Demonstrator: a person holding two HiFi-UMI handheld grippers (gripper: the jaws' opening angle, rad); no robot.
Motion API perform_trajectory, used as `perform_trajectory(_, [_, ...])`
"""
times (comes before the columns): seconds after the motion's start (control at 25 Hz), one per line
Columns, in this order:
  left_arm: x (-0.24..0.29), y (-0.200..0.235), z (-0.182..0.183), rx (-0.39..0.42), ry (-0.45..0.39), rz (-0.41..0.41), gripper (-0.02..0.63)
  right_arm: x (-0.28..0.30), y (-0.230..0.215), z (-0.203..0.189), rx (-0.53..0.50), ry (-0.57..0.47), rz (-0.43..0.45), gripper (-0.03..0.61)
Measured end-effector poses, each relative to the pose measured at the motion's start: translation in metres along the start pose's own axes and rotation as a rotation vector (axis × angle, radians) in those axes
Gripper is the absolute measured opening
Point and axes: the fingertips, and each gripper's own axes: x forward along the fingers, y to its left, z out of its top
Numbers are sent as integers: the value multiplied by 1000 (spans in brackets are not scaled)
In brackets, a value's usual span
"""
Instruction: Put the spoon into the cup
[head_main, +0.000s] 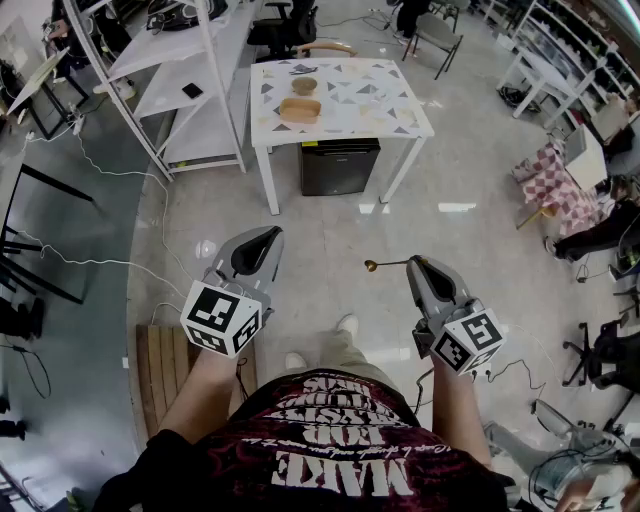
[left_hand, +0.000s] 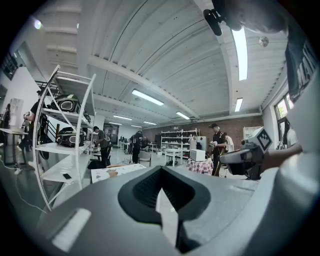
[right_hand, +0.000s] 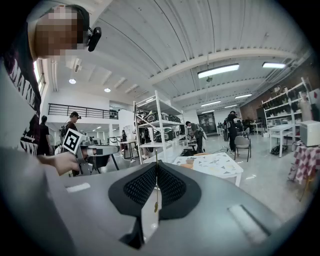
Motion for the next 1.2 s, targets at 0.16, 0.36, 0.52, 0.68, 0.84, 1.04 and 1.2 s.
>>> perform_trajectory(0.16, [-1, -2, -6, -9, -4, -18, 0, 7, 6, -4, 7, 2, 10, 34])
perform_trajectory(0.36, [-8, -1, -11, -7, -5, -17, 0, 4, 9, 0, 6, -16, 9, 34])
perform_trajectory(0.52, [-18, 5, -12, -18, -7, -4, 0, 5, 13, 3, 6, -11, 6, 34])
perform_trajectory(0.68, [-28, 11, -25, -36, 11, 0, 0, 11, 23, -4, 7, 6, 14, 34])
perform_trajectory(0.84, [-30, 19, -40, -57, 37, 12, 0, 19, 24, -13, 33, 11, 23, 34])
perform_trajectory(1.04, [-16, 32, -36, -43, 45, 19, 0, 31, 12, -14, 57, -2, 28, 34])
perform_trajectory(1.2, [-1, 46, -33, -38, 54, 21, 0, 51, -3, -8, 64, -19, 35, 34])
